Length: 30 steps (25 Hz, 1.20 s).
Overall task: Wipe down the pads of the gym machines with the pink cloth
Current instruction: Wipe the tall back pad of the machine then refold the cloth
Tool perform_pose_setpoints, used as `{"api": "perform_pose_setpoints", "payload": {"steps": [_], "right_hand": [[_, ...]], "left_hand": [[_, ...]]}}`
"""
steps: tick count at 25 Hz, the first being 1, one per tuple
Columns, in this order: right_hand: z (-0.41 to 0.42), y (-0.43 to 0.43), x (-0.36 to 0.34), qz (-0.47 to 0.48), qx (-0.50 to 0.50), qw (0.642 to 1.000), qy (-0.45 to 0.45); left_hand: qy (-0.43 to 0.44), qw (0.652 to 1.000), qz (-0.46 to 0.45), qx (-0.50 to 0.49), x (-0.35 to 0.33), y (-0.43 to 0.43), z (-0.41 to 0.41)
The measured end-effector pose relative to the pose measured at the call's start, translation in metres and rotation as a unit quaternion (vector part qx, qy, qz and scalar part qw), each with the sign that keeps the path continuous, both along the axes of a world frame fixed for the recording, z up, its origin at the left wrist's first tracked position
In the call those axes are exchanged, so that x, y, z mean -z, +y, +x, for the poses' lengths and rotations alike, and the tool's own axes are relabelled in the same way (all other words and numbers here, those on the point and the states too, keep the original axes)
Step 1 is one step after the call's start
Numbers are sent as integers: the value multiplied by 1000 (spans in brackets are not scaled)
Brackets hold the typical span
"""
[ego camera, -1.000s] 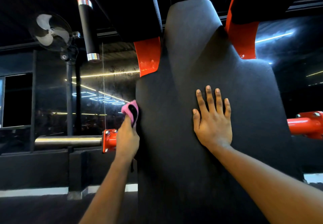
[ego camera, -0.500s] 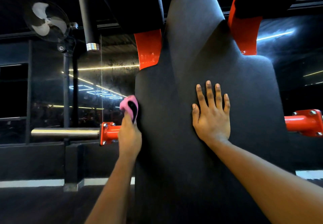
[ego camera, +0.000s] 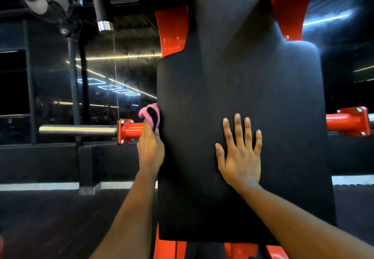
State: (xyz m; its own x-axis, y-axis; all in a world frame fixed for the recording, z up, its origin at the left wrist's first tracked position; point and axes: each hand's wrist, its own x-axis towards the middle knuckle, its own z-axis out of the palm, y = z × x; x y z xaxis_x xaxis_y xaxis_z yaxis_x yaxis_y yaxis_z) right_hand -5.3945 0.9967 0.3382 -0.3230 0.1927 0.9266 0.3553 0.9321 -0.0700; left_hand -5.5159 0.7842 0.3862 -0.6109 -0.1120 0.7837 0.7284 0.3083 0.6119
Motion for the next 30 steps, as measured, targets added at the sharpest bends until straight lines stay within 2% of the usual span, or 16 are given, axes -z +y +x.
{"api": "perform_pose_setpoints", "payload": {"steps": [4, 6, 9, 12, 14, 19, 22, 26, 30], "right_hand": [[-4, -2, 2, 9, 17, 1000, -1], [-2, -3, 1, 5, 18, 1000, -5], [-1, -4, 0, 2, 14, 1000, -10], [-2, -3, 1, 4, 12, 1000, -4], [-3, -3, 1, 5, 13, 1000, -2], [-1, -4, 0, -3, 6, 1000, -7], [7, -13, 0, -37, -30, 999, -12], [15, -15, 53, -42, -33, 998, -32], [11, -9, 80, -31, -12, 999, -38]], "left_hand": [[-69, 998, -6, 9, 101, -14, 18], [-99, 994, -29, 21, 130, -24, 28], [-80, 996, -42, 15, 105, -23, 20], [-50, 998, -16, 23, 70, -15, 12], [-55, 998, -5, 15, 92, -13, 18], [-119, 992, -13, 35, 198, -29, 53], [-117, 991, -62, 26, 175, -34, 40], [-86, 996, -25, 17, 131, -23, 37], [-118, 993, 1, 21, 208, -21, 49]]}}
